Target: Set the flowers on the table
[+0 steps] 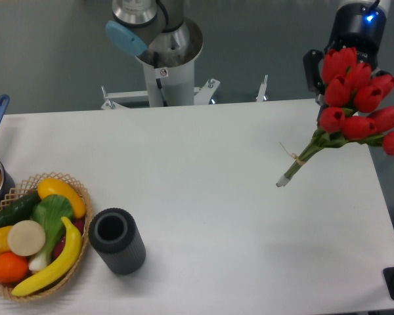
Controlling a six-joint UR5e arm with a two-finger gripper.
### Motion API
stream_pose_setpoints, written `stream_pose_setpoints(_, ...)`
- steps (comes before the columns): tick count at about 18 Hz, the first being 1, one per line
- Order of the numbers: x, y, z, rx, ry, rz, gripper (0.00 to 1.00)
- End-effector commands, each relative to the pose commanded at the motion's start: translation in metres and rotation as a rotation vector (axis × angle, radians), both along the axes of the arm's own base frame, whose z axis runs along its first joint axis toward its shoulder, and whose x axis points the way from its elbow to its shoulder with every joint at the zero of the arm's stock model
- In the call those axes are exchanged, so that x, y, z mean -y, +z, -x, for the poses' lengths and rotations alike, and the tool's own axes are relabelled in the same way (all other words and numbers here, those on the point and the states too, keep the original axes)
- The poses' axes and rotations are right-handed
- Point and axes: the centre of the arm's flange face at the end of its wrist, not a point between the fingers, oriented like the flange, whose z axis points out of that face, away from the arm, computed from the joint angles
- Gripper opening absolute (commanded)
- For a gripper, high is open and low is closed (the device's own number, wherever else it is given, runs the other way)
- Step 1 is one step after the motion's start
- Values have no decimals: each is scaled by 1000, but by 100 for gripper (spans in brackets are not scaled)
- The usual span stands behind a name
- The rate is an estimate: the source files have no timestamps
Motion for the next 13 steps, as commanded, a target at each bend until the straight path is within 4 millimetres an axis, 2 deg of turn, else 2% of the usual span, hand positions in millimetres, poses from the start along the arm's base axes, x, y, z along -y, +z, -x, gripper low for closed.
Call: stream_pose_setpoints(13, 1, 1, -10, 10, 5, 3, 37)
